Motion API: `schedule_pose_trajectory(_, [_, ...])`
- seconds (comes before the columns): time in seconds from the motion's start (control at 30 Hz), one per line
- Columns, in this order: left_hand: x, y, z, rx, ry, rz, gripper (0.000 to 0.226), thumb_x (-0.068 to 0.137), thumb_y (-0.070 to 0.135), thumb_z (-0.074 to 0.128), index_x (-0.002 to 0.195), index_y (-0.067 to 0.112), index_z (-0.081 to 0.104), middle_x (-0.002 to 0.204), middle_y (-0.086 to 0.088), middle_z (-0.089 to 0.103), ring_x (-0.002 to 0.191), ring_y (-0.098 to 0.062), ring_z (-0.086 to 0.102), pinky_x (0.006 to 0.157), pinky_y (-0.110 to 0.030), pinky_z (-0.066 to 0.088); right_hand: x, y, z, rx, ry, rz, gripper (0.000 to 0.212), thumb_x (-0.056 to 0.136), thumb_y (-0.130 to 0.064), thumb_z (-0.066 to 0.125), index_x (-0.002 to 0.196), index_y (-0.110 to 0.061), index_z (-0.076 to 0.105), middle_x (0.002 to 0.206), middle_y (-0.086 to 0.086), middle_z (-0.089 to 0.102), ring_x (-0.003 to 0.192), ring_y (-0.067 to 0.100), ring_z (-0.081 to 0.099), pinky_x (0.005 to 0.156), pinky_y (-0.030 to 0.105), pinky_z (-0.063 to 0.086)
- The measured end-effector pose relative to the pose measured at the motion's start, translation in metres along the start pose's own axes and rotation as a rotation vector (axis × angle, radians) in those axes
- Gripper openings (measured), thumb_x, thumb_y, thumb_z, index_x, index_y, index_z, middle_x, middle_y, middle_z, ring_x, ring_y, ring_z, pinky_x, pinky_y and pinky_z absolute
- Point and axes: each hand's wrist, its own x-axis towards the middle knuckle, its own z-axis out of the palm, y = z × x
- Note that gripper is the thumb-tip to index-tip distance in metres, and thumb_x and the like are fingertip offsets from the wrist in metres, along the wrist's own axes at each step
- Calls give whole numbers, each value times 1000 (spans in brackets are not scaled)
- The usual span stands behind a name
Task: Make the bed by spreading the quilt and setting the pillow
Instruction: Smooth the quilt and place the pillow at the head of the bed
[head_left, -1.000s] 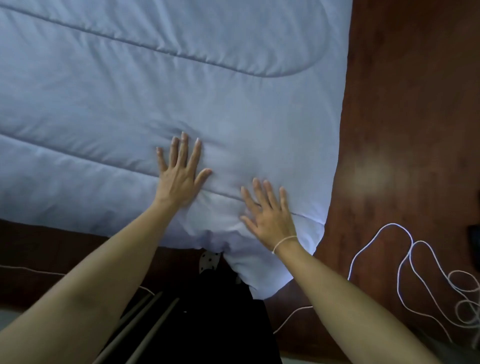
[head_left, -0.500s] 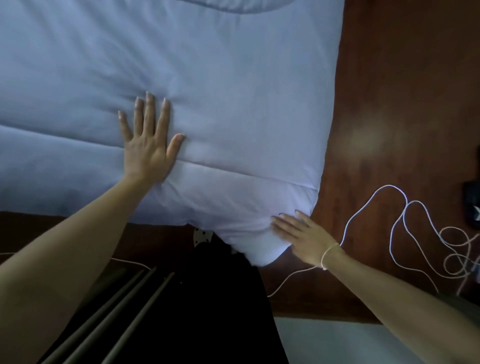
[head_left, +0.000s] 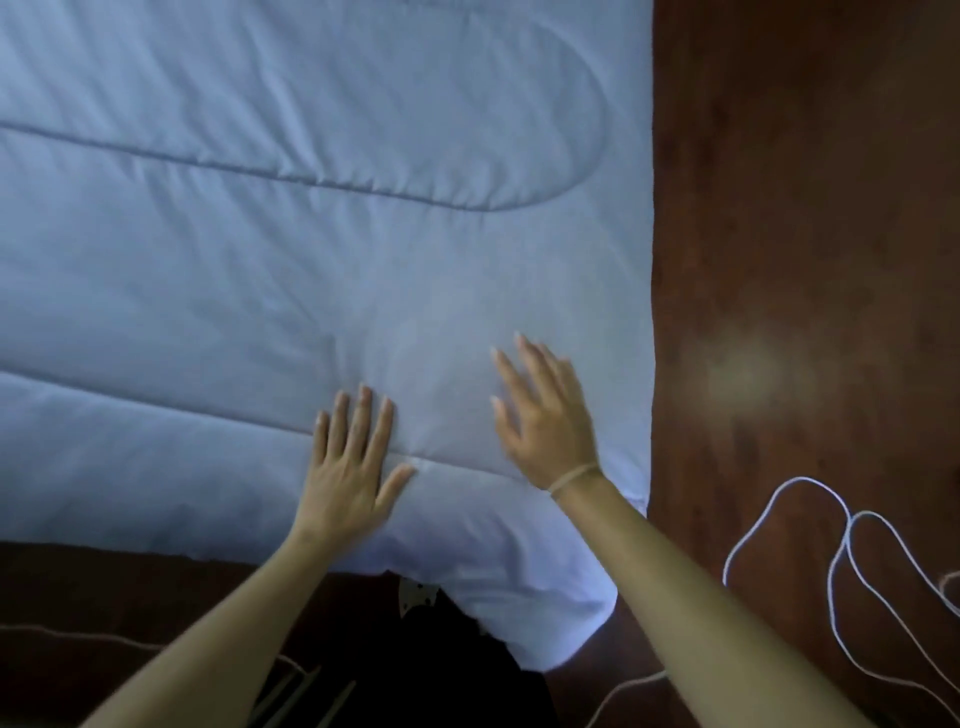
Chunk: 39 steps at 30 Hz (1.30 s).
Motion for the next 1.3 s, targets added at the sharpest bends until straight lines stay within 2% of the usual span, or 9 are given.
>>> schedule_pose_trajectory(0.13, [-12,-7,0,21,44,56,73,94,60,14,150,13,20,159,-12,12,146,-33,10,117,-46,8,53,-19,42,-76,-264,52,60,90,-54,34,144,-28,37,154,9,31,141,31,31,112,57,25])
schedule_pose_trajectory(0.27, [-16,-8,4,-34,126,68,66,94,54,23,147,15,31,156,-12,23,144,-30,20,116,-46,18,23,39,40,-102,-261,263,71,89,-68,27,149,-31,25,158,3,19,146,24,16,117,50,10])
schedule_pose_trajectory(0.47, [29,-23,-29,-124,331,12,53,99,44,24,130,16,56,118,-10,61,109,-24,48,102,-47,29,-22,121,2,-74,-331,831,74,92,-64,22,150,-20,18,159,11,15,145,33,15,115,58,15])
schedule_pose_trajectory(0.57, [82,-36,-49,-165,383,-66,48,100,42,25,129,16,54,124,-11,59,118,-25,46,107,-47,24,10,109,-8,-74,-190,684,71,93,-56,27,149,-11,24,157,14,19,144,35,19,115,57,17])
schedule_pose_trajectory(0.67, [142,-45,-62,-167,342,-170,48,100,38,28,140,16,41,147,-13,40,138,-28,32,113,-49,14,75,66,2,-22,-77,405,62,94,-46,31,143,-8,36,152,16,31,142,35,27,113,56,20])
schedule_pose_trajectory(0.77, [181,-38,-58,-203,254,-306,53,101,37,28,150,19,21,159,-11,14,146,-29,8,115,-54,0,145,21,24,46,-110,203,59,93,-41,31,143,-12,38,153,14,30,142,35,26,113,54,18])
schedule_pose_trajectory(0.97, [184,-39,-43,-145,195,-387,61,96,47,12,151,22,12,160,-8,9,147,-25,6,116,-52,1,205,17,82,-73,-347,-89,59,95,-51,34,148,-28,26,158,4,18,147,23,14,117,49,7])
schedule_pose_trajectory(1.13, [183,-32,-41,-112,177,-441,58,98,47,11,151,26,6,160,-4,5,147,-22,2,117,-47,-2,210,138,62,-117,-292,114,68,91,-64,22,150,-32,15,160,0,12,147,21,10,117,47,4])
schedule_pose_trajectory(1.3, [171,1,-37,-172,173,-638,64,96,51,9,152,20,10,160,-10,8,147,-28,6,117,-50,2,178,240,22,-40,-473,434,75,89,-69,18,151,-30,1,161,3,3,148,24,6,119,51,6])
